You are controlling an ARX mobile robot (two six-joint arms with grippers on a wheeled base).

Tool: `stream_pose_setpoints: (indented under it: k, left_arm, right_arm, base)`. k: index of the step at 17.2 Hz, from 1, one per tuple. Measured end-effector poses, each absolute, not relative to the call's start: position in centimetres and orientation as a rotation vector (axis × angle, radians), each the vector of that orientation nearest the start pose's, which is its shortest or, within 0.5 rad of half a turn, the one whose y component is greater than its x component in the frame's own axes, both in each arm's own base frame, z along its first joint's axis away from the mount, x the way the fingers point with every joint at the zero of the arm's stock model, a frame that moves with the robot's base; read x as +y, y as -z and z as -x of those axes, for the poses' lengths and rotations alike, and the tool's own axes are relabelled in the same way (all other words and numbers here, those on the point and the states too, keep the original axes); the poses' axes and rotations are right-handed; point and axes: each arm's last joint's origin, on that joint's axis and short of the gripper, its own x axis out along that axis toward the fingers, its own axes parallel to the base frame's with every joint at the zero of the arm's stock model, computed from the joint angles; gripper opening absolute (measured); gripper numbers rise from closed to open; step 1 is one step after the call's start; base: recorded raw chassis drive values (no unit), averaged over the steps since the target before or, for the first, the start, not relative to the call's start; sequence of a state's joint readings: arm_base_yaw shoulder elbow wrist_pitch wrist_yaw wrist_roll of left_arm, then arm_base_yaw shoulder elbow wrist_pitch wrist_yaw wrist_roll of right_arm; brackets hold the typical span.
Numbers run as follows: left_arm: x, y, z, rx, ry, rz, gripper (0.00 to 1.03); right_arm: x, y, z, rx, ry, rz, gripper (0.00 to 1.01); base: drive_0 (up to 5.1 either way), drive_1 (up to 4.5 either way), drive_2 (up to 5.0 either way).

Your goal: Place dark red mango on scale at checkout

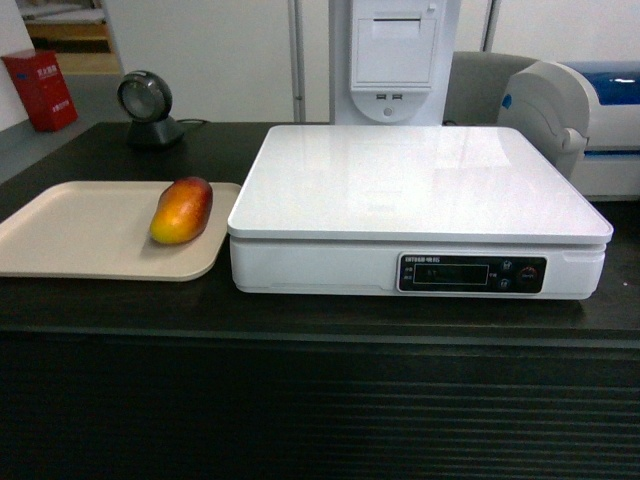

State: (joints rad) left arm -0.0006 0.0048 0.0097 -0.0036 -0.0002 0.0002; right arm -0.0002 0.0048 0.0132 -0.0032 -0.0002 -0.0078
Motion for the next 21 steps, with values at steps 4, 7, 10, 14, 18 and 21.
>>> stream_pose_setpoints:
  k: [4,7,10,14,18,21]
  left_arm:
    - [0.0,-16.6,-9.7,-0.002,0.000,0.000,0.98]
    - [0.0,-16.6,-9.7,-0.001,0.000,-0.001,0.98]
    - [0.0,-16.6,-9.7,-0.002,0.000,-0.001,0.98]
    - [0.0,-16.6,-9.7,-0.002,0.000,-0.001,0.98]
    - [-0.4,-16.5,-9.8,0.193,-0.081,0.018,0.98]
    - [-0.9,-17.5,-10.0,0.205,-0.110,0.011,0.98]
  right_arm:
    - [0.0,-16.7,-9.7,-0.005,0.000,0.008,0.98]
    - [0.0,-16.7,-9.7,-0.005,0.000,0.008,0.98]
    - [0.0,-16.7,-9.7,-0.005,0.000,0.008,0.98]
    - [0.0,-16.7,-9.7,-0.005,0.000,0.008,0.98]
    - [0.0,-16.7,-9.7,-0.004,0.000,0.007,0.98]
    - [0.0,-16.7,-9.7,-0.005,0.000,0.008,0.98]
  base:
    - [0.0,0.00,0.0]
    - [0.0,0.00,0.0]
    - [0.0,0.00,0.0]
    - [0.0,0.00,0.0]
    - [0.0,0.00,0.0]
    - [0.0,0.00,0.0]
